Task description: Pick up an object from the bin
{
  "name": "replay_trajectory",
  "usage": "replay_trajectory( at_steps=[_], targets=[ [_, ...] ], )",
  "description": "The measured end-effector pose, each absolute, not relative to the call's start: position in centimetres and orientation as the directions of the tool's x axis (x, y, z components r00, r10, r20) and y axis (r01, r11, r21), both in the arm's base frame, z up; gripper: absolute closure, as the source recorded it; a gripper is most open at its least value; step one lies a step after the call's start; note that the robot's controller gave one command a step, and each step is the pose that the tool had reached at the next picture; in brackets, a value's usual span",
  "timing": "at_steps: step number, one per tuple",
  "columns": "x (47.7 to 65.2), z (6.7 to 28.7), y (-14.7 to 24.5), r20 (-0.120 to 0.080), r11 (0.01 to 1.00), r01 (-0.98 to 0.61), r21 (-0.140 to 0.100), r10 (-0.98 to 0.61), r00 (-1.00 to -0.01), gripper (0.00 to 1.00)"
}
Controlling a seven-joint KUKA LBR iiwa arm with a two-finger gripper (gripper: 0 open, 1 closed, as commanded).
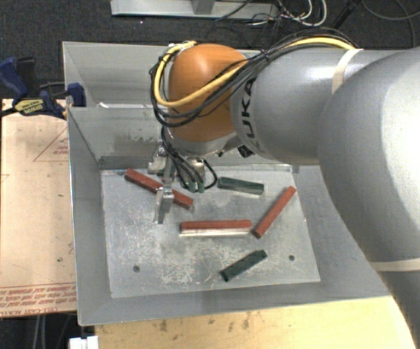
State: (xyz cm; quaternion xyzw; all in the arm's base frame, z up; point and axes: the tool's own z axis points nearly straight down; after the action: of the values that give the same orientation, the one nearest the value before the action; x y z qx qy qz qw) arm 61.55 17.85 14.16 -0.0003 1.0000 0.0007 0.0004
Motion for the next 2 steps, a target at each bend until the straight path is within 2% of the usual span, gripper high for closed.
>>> replay_trajectory(
  at_steps=[1, 2],
  targets=[
    [62.9, 7.92, 12.16, -0.024, 1.0, 0.017, 0.007, 0.017, -1.0, 1.0],
    [62.9, 7.92, 12.16, -0.024, 1.0, 0.017, 0.007, 0.017, -1.0, 1.0]
  ],
)
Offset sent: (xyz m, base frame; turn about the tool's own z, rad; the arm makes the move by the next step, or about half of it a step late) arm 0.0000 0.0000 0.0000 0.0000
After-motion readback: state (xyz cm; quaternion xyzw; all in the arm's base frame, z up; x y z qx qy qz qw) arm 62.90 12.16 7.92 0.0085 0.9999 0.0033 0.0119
